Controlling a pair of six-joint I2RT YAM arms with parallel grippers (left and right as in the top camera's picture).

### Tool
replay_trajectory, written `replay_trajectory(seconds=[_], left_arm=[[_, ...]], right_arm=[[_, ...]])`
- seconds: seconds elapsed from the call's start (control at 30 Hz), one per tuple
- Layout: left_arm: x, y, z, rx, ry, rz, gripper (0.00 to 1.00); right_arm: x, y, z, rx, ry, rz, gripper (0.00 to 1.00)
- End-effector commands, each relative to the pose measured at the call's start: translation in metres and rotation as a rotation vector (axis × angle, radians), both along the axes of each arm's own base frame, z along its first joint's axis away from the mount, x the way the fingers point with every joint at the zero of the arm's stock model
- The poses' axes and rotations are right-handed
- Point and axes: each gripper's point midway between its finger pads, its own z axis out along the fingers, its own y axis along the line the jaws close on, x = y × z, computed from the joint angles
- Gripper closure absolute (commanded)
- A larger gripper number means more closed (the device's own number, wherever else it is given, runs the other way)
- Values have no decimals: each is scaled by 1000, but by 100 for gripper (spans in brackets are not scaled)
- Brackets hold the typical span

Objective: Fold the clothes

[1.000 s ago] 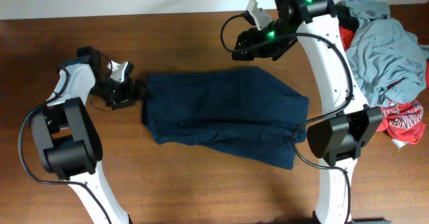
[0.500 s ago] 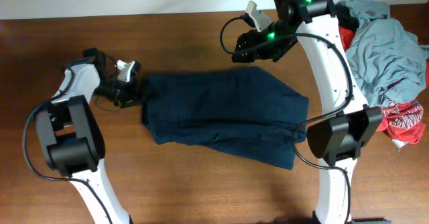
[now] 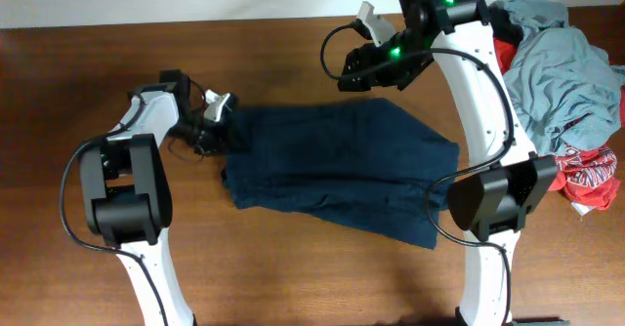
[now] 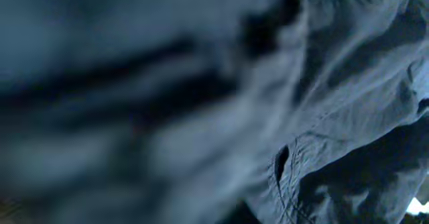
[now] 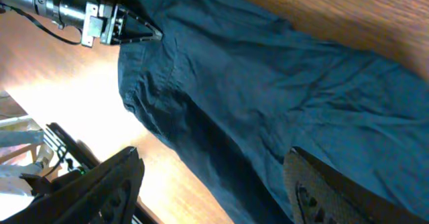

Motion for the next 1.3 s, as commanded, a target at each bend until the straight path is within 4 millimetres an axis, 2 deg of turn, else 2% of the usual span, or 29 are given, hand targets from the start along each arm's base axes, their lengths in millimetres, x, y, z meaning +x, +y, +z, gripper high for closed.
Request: replay_trajectory(seconds=[0.0, 0.17, 0.27, 0.33, 0.4, 0.43, 0.6, 0.97, 1.17, 1.27], left_arm=[[3, 10, -6, 1, 38, 63, 99], [10, 21, 13, 5, 37, 102, 99], [18, 29, 32, 24, 7, 115, 99], [24, 36, 45, 53, -31, 121, 99], [30, 45, 55, 106, -73, 129, 99], [35, 55, 61, 154, -86, 156, 99], [44, 66, 78, 178, -124, 196, 99], [47, 95, 82, 184, -122, 277, 99], [48, 108, 83, 187, -124, 305, 99], [48, 112, 83, 193, -129, 302, 99]], right_arm=[[-3, -2, 25, 19, -63, 7, 29], [4, -23, 19, -41, -64, -41, 30], [0, -30, 13, -64, -34, -55, 39], [-4, -32, 8, -76, -9, -51, 57], [-6, -33, 2, -95, 9, -50, 86], [-7, -33, -3, -100, 20, -45, 96], [-9, -31, -29, -105, 70, -40, 96], [-27, -18, -108, -24, 221, -23, 96], [-19, -19, -139, -32, 175, -26, 96], [-13, -27, -161, -83, 150, -65, 96]])
